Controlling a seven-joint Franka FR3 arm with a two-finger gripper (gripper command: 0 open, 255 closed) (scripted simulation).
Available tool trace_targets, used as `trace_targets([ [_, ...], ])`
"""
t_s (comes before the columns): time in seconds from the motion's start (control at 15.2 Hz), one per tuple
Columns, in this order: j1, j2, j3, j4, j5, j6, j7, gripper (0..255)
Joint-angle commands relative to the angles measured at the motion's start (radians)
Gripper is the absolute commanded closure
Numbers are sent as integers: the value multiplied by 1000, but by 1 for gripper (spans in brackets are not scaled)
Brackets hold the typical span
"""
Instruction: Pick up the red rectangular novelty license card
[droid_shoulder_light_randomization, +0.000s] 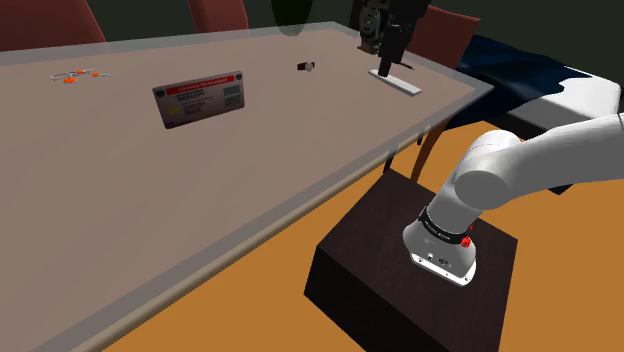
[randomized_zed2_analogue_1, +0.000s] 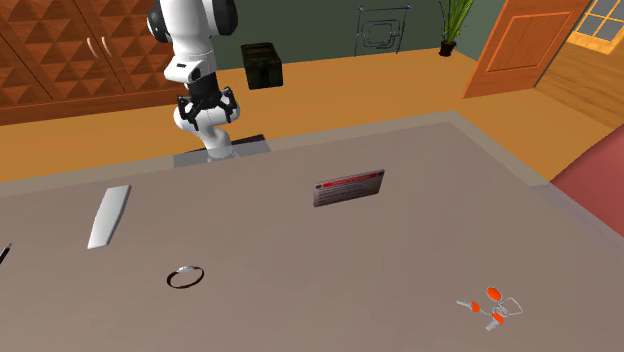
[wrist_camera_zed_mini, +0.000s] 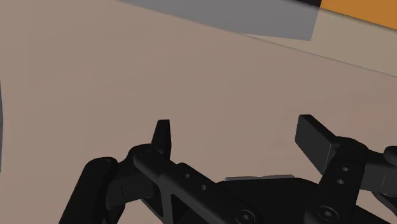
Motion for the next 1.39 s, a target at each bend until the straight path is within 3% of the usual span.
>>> trace_targets([
  [0.0, 0, 0, 0, 0, 0, 0, 0, 0],
  [0.66, 99, 368, -22, 240, -10, 146, -288, 0],
  [1.32, 181, 709, 17, 568, 1, 174, -547, 0],
])
